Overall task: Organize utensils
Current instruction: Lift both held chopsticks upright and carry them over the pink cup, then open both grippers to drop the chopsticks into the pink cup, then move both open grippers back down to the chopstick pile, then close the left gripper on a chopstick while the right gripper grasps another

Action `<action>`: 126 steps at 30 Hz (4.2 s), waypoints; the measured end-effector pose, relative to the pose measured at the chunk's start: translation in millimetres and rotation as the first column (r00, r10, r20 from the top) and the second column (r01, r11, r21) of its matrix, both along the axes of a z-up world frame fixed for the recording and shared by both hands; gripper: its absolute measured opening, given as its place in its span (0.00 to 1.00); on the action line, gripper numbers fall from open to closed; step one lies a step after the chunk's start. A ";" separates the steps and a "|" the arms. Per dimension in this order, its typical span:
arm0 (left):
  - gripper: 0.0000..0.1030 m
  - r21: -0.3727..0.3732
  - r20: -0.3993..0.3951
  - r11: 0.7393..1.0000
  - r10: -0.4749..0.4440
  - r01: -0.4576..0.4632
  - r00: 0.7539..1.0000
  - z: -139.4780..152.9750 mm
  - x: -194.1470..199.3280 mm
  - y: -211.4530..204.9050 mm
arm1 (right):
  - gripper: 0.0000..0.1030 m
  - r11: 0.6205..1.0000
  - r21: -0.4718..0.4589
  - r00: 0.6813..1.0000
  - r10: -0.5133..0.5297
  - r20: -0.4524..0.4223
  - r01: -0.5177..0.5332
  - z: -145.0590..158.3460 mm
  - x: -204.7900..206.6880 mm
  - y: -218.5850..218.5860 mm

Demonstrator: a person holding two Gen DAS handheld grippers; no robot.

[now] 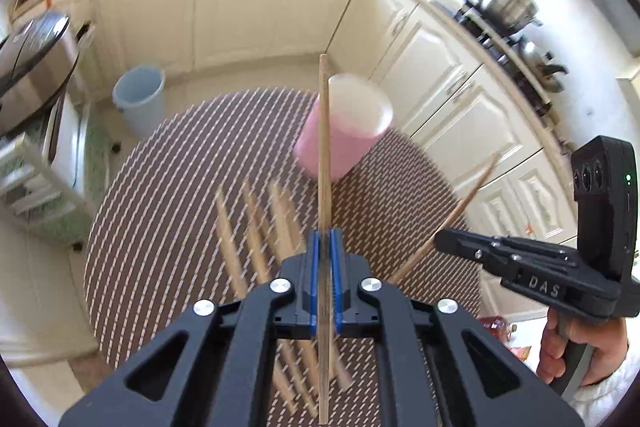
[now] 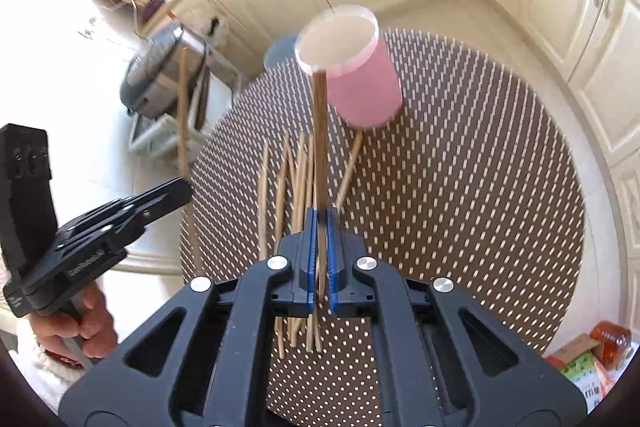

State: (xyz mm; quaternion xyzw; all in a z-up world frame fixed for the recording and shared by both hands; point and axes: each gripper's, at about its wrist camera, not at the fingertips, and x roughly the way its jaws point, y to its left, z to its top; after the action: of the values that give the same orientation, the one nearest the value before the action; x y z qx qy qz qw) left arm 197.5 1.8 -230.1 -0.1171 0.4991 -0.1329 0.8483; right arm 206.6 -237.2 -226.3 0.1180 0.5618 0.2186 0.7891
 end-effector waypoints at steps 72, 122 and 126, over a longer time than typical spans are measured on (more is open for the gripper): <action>0.30 0.020 0.188 0.991 0.128 -0.134 0.974 -5.3 59.6 7.7 | 0.24 0.997 -0.057 0.994 -0.040 0.101 0.046 21.1 75.0 21.4; 0.30 0.308 -0.274 0.951 0.119 -0.030 0.954 -141.7 14.0 17.9 | 0.24 0.966 -0.254 0.979 -0.011 -0.205 -0.042 -137.6 56.0 98.1; 0.26 0.319 -0.274 0.947 0.133 -0.041 0.953 -141.5 14.2 16.8 | 0.24 0.956 -0.287 0.979 -0.008 -0.203 -0.051 -144.8 60.2 114.7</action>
State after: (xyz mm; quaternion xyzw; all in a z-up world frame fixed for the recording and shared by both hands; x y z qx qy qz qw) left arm 211.7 18.6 -371.6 -0.0233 0.6275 0.0036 0.7783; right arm 266.8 -122.5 -371.1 0.0160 0.6664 0.1290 0.7342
